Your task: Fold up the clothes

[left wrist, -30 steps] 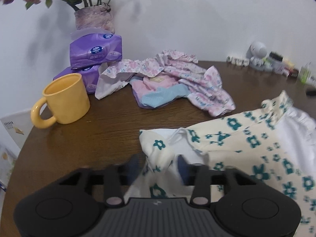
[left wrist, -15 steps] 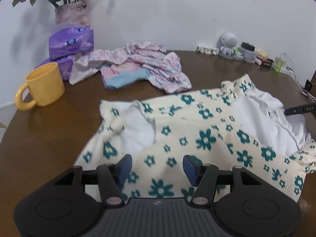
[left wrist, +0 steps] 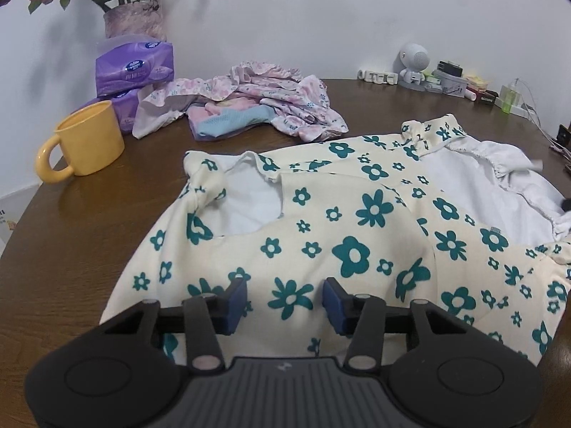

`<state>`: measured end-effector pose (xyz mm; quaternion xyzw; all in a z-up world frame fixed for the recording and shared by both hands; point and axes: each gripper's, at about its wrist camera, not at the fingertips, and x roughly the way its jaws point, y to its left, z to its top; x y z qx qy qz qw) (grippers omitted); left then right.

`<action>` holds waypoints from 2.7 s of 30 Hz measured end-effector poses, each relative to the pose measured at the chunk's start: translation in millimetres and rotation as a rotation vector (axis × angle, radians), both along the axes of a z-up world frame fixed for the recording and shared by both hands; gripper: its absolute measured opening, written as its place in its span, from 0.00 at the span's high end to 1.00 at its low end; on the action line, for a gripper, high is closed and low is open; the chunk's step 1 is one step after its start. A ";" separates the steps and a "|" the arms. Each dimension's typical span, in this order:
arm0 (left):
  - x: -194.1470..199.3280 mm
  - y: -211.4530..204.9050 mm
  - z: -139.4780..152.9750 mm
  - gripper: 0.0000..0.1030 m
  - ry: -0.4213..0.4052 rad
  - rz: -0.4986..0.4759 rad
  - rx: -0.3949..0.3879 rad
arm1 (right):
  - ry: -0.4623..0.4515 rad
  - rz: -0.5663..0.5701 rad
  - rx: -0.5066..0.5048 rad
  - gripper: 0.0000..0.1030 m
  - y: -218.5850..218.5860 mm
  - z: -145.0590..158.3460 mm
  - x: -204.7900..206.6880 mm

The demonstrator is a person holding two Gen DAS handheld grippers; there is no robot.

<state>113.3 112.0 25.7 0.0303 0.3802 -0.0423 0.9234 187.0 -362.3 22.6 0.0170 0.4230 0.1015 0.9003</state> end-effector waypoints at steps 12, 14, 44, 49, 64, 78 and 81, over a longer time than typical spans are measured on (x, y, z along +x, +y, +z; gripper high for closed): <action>-12.4 6.6 -1.9 0.68 -0.015 -0.045 0.015 | 0.009 -0.069 0.068 0.97 -11.9 -0.1 -45.5; -13.2 7.4 -1.8 0.68 -0.015 -0.044 0.012 | 0.007 -0.082 0.083 0.93 -13.2 1.8 -46.4; -70.5 -19.9 27.6 0.48 -0.057 -0.138 -0.055 | -0.055 0.183 0.069 0.52 48.3 13.7 -95.5; -83.5 -23.0 18.3 0.45 -0.026 -0.135 -0.071 | -0.057 0.184 0.056 0.44 45.0 4.1 -90.7; -96.0 -15.4 1.0 0.99 0.023 -0.090 -0.003 | -0.050 0.209 0.106 0.98 46.9 21.0 -111.5; -105.9 2.4 10.9 0.94 -0.008 -0.034 0.000 | -0.142 0.356 -0.200 0.98 80.2 49.1 -43.3; -111.2 6.5 12.0 0.91 -0.014 -0.015 -0.020 | -0.061 0.350 -0.205 0.96 81.8 23.8 -25.5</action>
